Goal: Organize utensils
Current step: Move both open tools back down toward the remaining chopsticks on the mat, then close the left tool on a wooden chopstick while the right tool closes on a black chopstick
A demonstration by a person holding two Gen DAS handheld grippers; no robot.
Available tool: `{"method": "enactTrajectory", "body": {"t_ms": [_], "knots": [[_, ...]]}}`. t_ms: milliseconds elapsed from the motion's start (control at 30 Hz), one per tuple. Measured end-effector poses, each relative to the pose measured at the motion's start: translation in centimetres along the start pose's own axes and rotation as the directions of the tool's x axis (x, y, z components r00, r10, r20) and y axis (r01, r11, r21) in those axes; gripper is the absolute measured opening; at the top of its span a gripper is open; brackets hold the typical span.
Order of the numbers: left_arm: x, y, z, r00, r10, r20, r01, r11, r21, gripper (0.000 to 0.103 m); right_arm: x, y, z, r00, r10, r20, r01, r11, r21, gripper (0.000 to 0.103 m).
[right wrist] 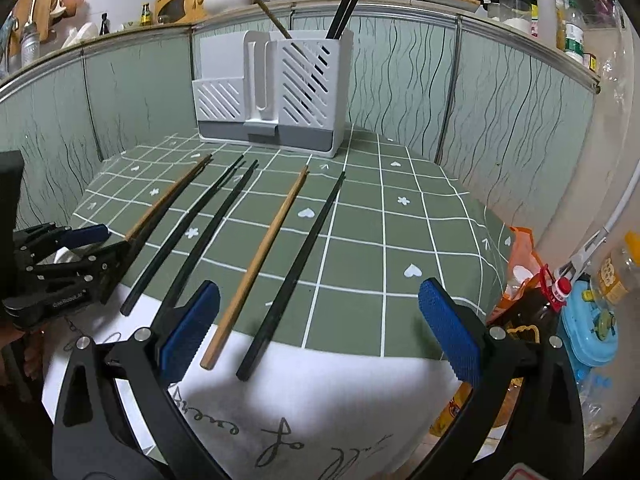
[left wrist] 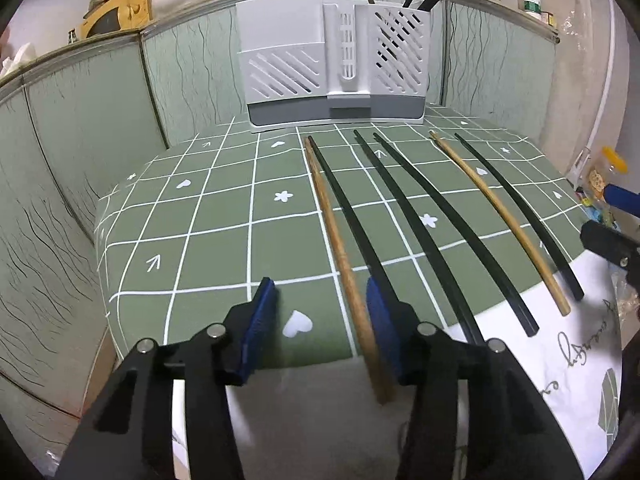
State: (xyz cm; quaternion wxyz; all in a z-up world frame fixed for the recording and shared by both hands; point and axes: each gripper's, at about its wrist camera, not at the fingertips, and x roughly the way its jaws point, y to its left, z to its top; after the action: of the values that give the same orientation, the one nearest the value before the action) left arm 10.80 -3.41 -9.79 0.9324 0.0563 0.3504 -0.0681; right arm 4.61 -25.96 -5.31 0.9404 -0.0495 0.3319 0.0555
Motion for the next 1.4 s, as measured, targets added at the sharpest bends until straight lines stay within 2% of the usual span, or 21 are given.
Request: {"method": "enactTrajectory", "body": {"t_ms": [100, 167, 267, 467, 533, 567, 633, 733, 867, 900, 1000, 1200, 1400], "knots": [[-0.1, -0.3, -0.2, 1.0, 0.01, 0.006, -0.01, 1.0, 0.012, 0.043, 0.4, 0.2, -0.4, 1.0, -0.005, -0.023, 0.005, 1.0, -0.001, 0.093], [-0.1, -0.5, -0.2, 1.0, -0.001, 0.008, 0.001, 1.0, 0.02, 0.037, 0.8, 0.5, -0.7, 0.999, -0.004, -0.04, 0.004, 1.0, -0.006, 0.089], [-0.2, -0.5, -0.3, 1.0, -0.003, 0.009, 0.003, 1.0, 0.01, 0.035, 1.2, 0.8, -0.8, 0.998, -0.044, -0.045, 0.043, 0.999, -0.021, 0.08], [-0.3, -0.4, -0.4, 1.0, -0.01, 0.006, 0.01, 1.0, 0.002, 0.033, 2.1, 0.7, -1.2, 0.996, -0.033, -0.079, 0.034, 0.999, 0.015, 0.054], [-0.3, -0.4, -0.4, 1.0, -0.01, 0.004, 0.01, 1.0, 0.003, 0.033, 1.9, 1.2, -1.3, 0.997, -0.017, -0.075, 0.018, 1.0, 0.012, 0.039], [-0.4, -0.3, -0.3, 1.0, -0.01, 0.003, 0.01, 1.0, 0.004, 0.032, 1.9, 1.4, -1.4, 0.997, -0.015, -0.074, 0.016, 1.0, 0.01, 0.036], [-0.4, -0.2, -0.4, 1.0, 0.002, 0.004, -0.002, 1.0, 0.0, 0.022, 1.9, 1.8, -1.6, 0.997, -0.014, -0.077, 0.015, 1.0, 0.007, 0.03], [-0.3, 0.1, -0.3, 1.0, 0.008, 0.005, -0.008, 1.0, -0.012, 0.015, 2.0, 2.0, -2.0, 0.996, -0.016, -0.083, 0.018, 0.999, 0.027, 0.025], [-0.4, 0.5, -0.3, 1.0, 0.016, 0.004, -0.016, 1.0, -0.021, 0.007, 2.0, 1.8, -2.1, 0.996, 0.001, -0.087, 0.004, 0.998, 0.056, 0.016], [-0.3, 0.6, -0.3, 1.0, 0.014, 0.004, -0.014, 1.0, -0.024, 0.007, 2.0, 1.8, -2.1, 0.996, -0.002, -0.088, 0.007, 0.998, 0.056, 0.011], [-0.3, 0.8, -0.3, 1.0, 0.001, 0.004, -0.001, 0.999, -0.039, 0.006, 2.0, 1.6, -2.1, 0.996, -0.003, -0.091, 0.009, 0.997, 0.072, 0.006], [-0.4, 1.8, -0.4, 0.999, -0.052, 0.009, 0.053, 0.993, -0.105, 0.006, 1.7, 0.3, -2.2, 0.996, 0.016, -0.091, -0.004, 0.991, 0.132, 0.006], [-1.7, 1.8, 0.3, 0.997, -0.059, 0.042, 0.063, 0.992, -0.109, 0.006, 0.7, -0.1, -1.4, 0.997, 0.029, -0.065, -0.02, 0.992, 0.128, 0.006]]}}
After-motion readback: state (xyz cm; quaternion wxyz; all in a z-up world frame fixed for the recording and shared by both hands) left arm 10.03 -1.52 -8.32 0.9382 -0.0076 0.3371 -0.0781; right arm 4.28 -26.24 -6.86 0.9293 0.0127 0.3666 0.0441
